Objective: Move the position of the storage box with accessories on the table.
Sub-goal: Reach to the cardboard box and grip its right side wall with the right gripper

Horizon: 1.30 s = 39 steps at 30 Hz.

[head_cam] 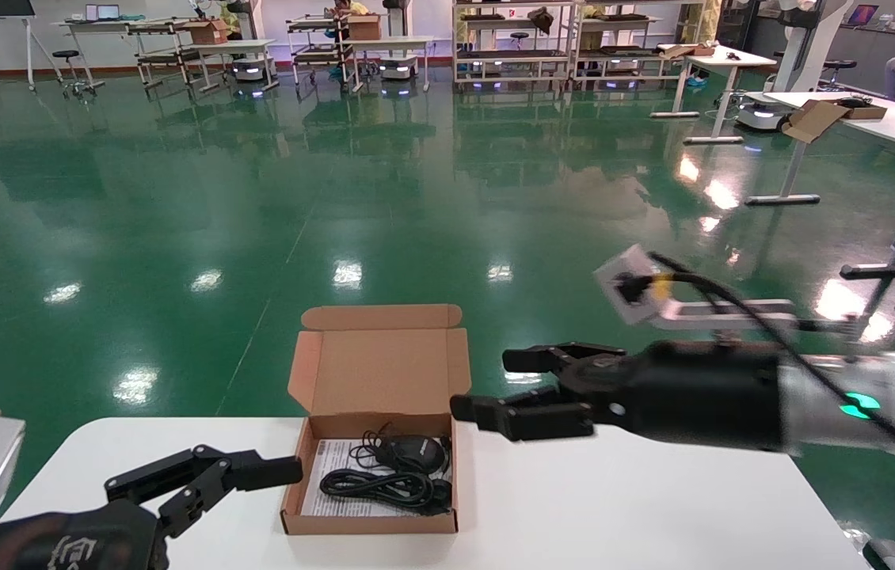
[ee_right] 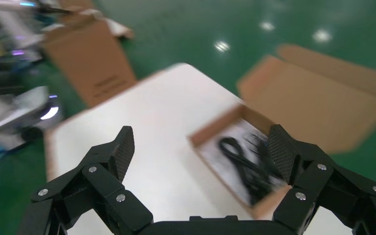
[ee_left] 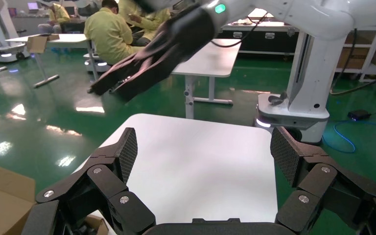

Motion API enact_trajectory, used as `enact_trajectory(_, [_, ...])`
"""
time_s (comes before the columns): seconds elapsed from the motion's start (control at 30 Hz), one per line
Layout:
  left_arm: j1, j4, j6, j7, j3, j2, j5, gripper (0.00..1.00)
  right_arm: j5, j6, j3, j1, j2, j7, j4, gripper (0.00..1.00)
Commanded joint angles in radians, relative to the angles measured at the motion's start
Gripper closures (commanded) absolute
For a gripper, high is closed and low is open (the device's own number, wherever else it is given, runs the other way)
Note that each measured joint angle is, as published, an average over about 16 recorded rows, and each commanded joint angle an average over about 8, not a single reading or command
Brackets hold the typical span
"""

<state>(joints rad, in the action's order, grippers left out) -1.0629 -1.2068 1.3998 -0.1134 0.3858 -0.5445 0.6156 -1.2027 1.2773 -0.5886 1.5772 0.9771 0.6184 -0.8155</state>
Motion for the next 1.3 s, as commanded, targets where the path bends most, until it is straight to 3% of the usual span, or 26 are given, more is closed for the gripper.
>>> enact_trajectory(0.03, [0.000,0.000,0.000,0.000,0.000,0.000,0.000,0.00,-0.059,-0.028,-0.032,0.039,0.044,0.020,0.064,0.00])
enact_trajectory(0.17, [0.000,0.000,0.000,0.000,0.000,0.000,0.000,0.00,-0.122,-0.108,-0.064,0.058,0.136,-0.009,0.203,0.00])
enact_trajectory(0.33, [0.000,0.000,0.000,0.000,0.000,0.000,0.000,0.00,-0.126,-0.181,-0.058,0.066,0.217,-0.069,0.328,0.00])
enact_trajectory(0.6, [0.000,0.000,0.000,0.000,0.000,0.000,0.000,0.00,-0.102,-0.204,-0.035,0.075,0.232,-0.089,0.391,0.00])
enact_trajectory(0.7, [0.000,0.000,0.000,0.000,0.000,0.000,0.000,0.00,-0.098,-0.195,-0.030,0.093,0.205,-0.050,0.425,0.00])
enact_trajectory(0.87, [0.000,0.000,0.000,0.000,0.000,0.000,0.000,0.00,-0.103,-0.208,-0.031,0.156,0.192,0.091,0.519,0.00])
enact_trajectory(1.07, [0.000,0.000,0.000,0.000,0.000,0.000,0.000,0.00,-0.137,-0.261,-0.054,0.213,0.248,0.244,0.624,0.00])
enact_trajectory(1.3, [0.000,0.000,0.000,0.000,0.000,0.000,0.000,0.00,-0.185,-0.328,-0.089,0.235,0.333,0.316,0.709,0.00])
